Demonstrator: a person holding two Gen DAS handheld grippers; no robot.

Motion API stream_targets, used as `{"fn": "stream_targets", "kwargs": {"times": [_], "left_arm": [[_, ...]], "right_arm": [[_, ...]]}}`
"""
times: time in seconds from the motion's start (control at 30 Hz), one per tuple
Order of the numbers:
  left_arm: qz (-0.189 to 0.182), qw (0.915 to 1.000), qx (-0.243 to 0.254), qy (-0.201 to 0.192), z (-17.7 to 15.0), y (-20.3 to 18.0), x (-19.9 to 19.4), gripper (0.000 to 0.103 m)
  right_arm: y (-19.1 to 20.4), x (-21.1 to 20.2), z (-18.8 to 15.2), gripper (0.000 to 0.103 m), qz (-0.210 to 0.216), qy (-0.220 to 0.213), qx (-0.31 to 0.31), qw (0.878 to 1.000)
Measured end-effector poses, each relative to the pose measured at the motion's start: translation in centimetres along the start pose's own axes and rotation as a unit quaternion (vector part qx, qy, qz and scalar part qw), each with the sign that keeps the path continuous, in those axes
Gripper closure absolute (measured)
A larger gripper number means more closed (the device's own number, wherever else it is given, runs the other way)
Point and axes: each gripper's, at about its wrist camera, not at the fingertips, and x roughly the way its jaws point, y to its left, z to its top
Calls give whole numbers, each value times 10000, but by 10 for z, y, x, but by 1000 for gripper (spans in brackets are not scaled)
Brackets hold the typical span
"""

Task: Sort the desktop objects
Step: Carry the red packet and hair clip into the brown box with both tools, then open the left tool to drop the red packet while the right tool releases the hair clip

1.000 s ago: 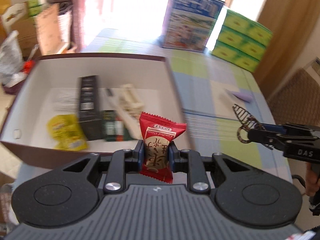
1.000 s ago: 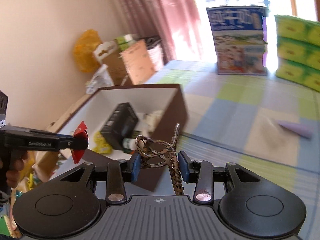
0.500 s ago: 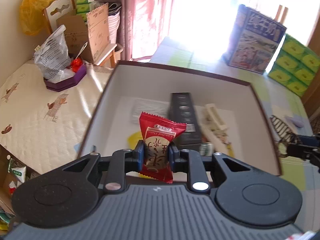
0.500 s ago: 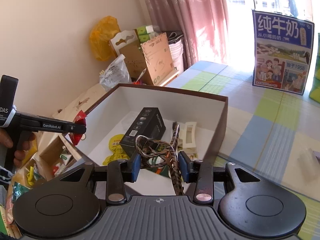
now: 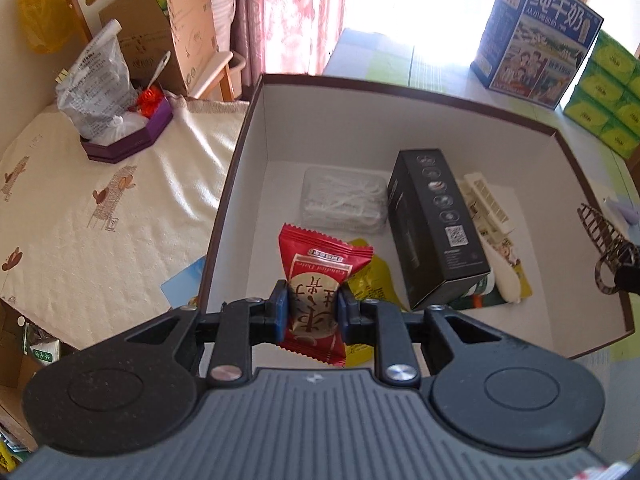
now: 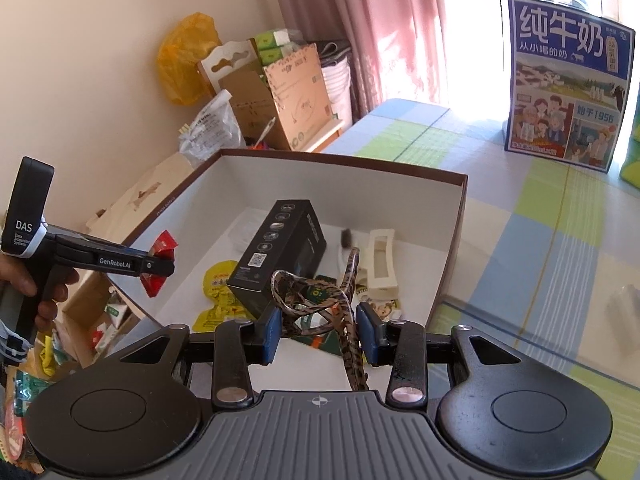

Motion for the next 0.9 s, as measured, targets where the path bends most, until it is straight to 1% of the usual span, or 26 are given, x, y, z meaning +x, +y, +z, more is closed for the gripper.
{"fn": "stream_targets", "kwargs": {"times": [0.1,0.3,0.37,0.4,0.53,0.67,0.77,0.9], "left_arm": [[-13,9999,41,118,0,2,8,83],[-102,9995,210,220,2,-1,16,82],[-162,9993,249,235,1,-2,17,78],[-214,9991,260,247,0,-3,17,75],[-304,9987,320,247,-1,-6,16,66],[-382,9985,287,251,0,-6,16,65],[-415,9984,304,240,1,-6,15,60],[-440,9982,339,246,1,-7,14,60]], "right_arm": [[1,7,0,66,-45,98,-5,9999],[4,18,-1,66,-92,262,-44,9996],[5,22,-1,66,-92,327,-90,9994],[5,24,-1,66,-91,368,-125,9992],[8,36,0,66,-36,566,-406,9976],[10,50,4,66,85,836,-774,9935],[11,62,8,66,136,1089,-981,9891],[8,77,11,66,292,1385,-1088,9839]]}}
